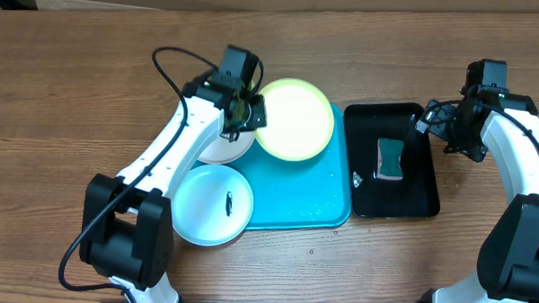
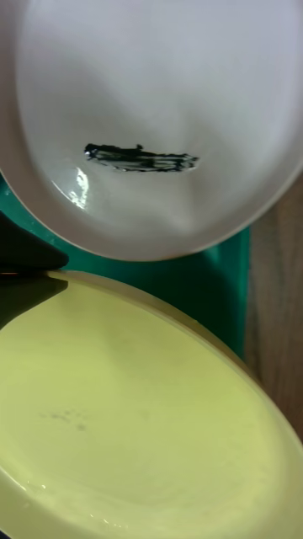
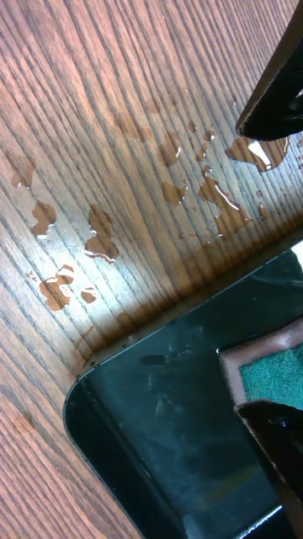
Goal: Clean dirty plates on tray and stack at the side
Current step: 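Lift the yellow plate by its rim with the left gripper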
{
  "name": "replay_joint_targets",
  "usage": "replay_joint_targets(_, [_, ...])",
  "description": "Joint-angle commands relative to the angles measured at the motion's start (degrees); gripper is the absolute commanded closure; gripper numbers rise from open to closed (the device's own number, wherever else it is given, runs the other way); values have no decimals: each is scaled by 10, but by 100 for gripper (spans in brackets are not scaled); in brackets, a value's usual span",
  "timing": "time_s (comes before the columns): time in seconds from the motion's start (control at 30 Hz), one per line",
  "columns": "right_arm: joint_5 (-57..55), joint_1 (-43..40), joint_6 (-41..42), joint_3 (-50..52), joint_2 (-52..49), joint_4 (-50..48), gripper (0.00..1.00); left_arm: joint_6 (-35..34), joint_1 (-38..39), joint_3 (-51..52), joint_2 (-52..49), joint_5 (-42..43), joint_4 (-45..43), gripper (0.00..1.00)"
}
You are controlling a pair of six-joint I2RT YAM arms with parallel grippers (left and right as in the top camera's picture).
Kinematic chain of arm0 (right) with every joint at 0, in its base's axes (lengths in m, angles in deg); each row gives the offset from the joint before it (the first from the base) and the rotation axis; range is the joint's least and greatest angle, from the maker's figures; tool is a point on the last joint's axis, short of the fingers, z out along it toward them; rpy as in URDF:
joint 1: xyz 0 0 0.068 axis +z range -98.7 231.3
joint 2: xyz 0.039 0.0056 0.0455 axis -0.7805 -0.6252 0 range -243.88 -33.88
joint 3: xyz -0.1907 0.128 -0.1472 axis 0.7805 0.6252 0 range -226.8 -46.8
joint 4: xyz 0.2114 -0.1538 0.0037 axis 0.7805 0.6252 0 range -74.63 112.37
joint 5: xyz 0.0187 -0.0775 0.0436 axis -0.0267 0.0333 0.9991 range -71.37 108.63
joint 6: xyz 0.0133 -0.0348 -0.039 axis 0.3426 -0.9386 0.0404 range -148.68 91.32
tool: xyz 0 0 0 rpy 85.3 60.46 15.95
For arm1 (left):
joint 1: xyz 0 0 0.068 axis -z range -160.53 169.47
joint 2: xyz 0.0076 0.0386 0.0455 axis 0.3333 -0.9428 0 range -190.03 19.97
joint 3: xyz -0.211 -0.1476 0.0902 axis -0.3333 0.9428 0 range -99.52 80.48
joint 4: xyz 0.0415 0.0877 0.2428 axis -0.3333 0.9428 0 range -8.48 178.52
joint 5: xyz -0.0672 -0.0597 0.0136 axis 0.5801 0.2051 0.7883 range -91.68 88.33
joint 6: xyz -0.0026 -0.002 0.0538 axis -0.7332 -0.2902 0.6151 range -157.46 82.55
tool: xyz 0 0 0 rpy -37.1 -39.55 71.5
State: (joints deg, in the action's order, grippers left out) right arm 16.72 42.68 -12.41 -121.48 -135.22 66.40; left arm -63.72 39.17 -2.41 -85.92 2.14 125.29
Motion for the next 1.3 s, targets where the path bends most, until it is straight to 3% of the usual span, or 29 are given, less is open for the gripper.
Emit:
replay_joint_targets(0.0, [-6, -1, 3, -6, 0, -2, 0, 18, -2, -37, 22, 3, 4, 96])
replay_joint_targets(0.27, [-6, -1, 3, -6, 0, -2, 0, 18, 41, -48, 22, -14, -49, 96])
replay_joint_targets(0.77, [-6, -1, 3, -6, 0, -2, 0, 24, 196, -47, 21, -268, -165, 96])
replay_joint_targets(1.07, [-6, -1, 3, -6, 0, -2, 0, 97, 283, -47, 21, -461, -208, 96])
replay_joint_targets(1.27, [-6, -1, 3, -6, 0, -2, 0, 207, 334, -47, 21, -553, -272, 96])
